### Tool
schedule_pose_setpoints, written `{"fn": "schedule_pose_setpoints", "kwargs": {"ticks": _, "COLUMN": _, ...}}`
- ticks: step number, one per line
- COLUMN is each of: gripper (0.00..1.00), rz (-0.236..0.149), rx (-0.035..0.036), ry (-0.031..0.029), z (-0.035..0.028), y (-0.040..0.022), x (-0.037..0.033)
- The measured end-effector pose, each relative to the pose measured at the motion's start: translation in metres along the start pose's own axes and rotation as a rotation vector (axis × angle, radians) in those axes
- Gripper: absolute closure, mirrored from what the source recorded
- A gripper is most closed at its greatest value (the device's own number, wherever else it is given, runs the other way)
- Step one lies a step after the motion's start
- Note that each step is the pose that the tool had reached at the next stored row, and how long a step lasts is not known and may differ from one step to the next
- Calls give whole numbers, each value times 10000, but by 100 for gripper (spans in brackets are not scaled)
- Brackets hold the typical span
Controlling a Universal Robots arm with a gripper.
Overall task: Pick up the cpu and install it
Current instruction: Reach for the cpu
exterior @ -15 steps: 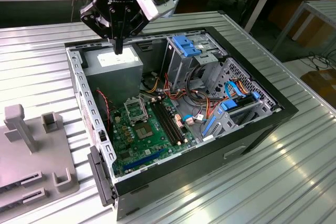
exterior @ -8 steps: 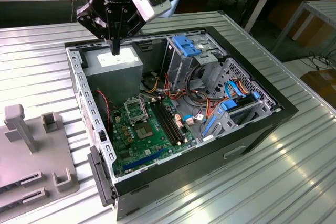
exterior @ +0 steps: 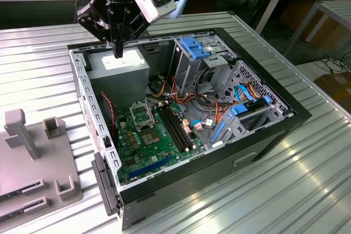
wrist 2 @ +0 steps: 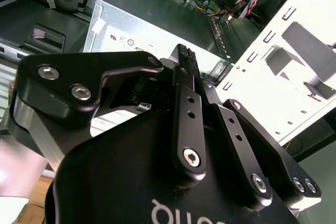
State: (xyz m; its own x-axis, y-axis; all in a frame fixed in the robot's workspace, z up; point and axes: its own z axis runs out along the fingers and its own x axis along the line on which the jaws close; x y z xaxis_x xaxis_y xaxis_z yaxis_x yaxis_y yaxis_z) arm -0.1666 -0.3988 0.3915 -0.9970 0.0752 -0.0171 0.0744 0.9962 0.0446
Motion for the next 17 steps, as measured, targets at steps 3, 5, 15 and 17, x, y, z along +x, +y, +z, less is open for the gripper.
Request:
{"fn": "schedule_pose_setpoints", "kwargs": {"ticks": 3, "gripper": 89, "rz": 0, "rx": 1, "ry": 11, "z": 1, "y": -1, "x": 12}}
{"fn": "schedule_pose_setpoints", "kwargs": {"ticks": 5, "gripper": 89, "rz": 1, "rx": 1, "ry": 20, "z": 2, "y": -1, "x": 19}}
{"fn": "schedule_pose_setpoints", "kwargs": {"ticks": 15, "gripper": 89, "rz": 2, "rx": 3, "ry": 43, "z": 6, "y": -6, "x": 72}}
{"fn": "schedule_pose_setpoints", "kwargs": {"ticks": 17, "gripper": 89, "rz": 3, "rx": 4, "ry": 51, "z": 7, "y": -7, "x": 87}}
